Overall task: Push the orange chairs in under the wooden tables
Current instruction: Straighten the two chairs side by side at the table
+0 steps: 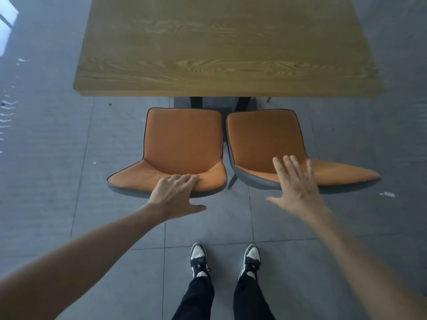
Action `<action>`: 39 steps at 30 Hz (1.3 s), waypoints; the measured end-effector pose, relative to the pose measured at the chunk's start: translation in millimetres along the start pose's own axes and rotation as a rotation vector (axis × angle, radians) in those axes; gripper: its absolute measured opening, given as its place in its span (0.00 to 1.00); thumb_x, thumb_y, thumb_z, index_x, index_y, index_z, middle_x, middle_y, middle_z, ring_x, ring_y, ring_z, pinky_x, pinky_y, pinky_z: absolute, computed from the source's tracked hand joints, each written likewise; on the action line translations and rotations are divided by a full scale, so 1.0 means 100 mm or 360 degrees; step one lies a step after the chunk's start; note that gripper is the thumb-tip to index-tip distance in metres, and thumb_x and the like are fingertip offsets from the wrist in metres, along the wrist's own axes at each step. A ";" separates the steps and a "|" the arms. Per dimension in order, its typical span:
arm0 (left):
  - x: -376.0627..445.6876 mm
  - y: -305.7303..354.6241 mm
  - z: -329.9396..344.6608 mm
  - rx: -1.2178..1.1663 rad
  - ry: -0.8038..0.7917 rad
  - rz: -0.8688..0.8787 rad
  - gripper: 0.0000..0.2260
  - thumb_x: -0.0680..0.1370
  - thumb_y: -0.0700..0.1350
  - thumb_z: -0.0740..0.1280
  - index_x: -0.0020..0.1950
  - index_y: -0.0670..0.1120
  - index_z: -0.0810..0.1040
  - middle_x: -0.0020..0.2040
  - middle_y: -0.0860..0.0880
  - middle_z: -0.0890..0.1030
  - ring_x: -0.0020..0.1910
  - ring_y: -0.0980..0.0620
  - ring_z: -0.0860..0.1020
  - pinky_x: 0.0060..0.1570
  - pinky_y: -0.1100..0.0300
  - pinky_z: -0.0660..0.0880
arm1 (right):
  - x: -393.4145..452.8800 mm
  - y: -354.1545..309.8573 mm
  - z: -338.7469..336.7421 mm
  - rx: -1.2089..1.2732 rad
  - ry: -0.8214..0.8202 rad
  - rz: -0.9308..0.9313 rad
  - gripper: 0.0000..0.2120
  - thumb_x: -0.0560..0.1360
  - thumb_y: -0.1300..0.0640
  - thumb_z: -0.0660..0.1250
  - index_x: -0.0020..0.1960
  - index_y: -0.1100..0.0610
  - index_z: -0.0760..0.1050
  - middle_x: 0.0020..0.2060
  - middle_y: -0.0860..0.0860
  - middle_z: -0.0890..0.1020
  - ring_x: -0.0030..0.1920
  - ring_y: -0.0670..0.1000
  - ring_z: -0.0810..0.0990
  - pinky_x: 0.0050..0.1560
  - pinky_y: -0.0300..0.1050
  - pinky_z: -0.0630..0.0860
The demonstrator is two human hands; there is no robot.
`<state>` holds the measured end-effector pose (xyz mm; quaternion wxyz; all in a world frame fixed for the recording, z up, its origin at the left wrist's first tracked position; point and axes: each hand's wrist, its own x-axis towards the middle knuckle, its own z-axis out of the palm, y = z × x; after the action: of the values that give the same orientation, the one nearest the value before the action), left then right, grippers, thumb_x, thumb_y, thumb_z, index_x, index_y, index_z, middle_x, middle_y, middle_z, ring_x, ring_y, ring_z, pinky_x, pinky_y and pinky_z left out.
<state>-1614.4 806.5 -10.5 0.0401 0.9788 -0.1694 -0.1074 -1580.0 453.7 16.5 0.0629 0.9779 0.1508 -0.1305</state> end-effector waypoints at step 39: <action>0.42 0.61 -0.05 -0.0194 -0.0135 -0.0641 0.30 0.82 0.63 0.45 0.39 0.48 0.80 0.39 0.49 0.84 0.35 0.47 0.74 0.39 0.52 0.66 | 0.26 0.18 0.04 0.0559 0.0024 0.0274 0.28 0.80 0.40 0.47 0.42 0.52 0.82 0.43 0.51 0.85 0.48 0.57 0.82 0.43 0.48 0.72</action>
<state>-1594.9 735.0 -7.1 0.0697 0.9833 0.0350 -0.1644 -1551.1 443.8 7.2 -0.0988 0.9841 0.0419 -0.1417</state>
